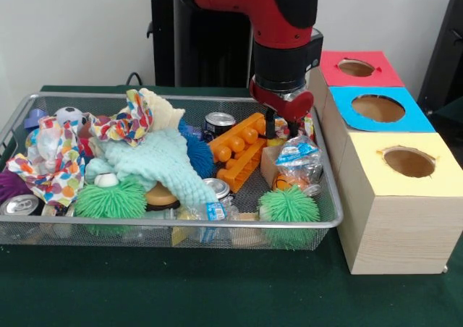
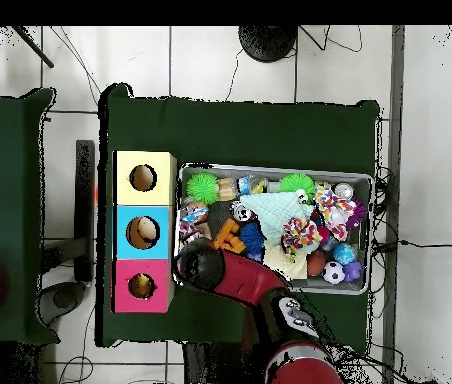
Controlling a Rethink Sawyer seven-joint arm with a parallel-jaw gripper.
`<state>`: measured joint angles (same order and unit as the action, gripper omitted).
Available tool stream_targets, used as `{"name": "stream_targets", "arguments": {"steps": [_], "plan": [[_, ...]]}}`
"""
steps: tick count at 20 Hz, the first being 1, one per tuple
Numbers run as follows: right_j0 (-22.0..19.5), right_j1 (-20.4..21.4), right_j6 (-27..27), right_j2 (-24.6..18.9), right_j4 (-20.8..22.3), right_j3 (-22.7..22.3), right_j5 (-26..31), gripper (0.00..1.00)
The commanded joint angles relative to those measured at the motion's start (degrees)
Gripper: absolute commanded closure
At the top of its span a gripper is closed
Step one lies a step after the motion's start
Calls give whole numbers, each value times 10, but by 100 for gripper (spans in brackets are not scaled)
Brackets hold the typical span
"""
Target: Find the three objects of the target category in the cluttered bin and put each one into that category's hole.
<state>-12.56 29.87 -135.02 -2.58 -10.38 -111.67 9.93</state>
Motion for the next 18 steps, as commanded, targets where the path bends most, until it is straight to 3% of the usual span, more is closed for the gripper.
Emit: {"name": "stream_targets", "arguments": {"steps": [1,8,15,18], "plan": [[-57,-41,-29,-57,-19,-37,151,0],[-105,-36,-4,-85,-13,-23,250,0],[-134,-62,-18,-125,-28,-45,199,0],[-164,-70,-33,-170,-55,-75,154,0]]}}
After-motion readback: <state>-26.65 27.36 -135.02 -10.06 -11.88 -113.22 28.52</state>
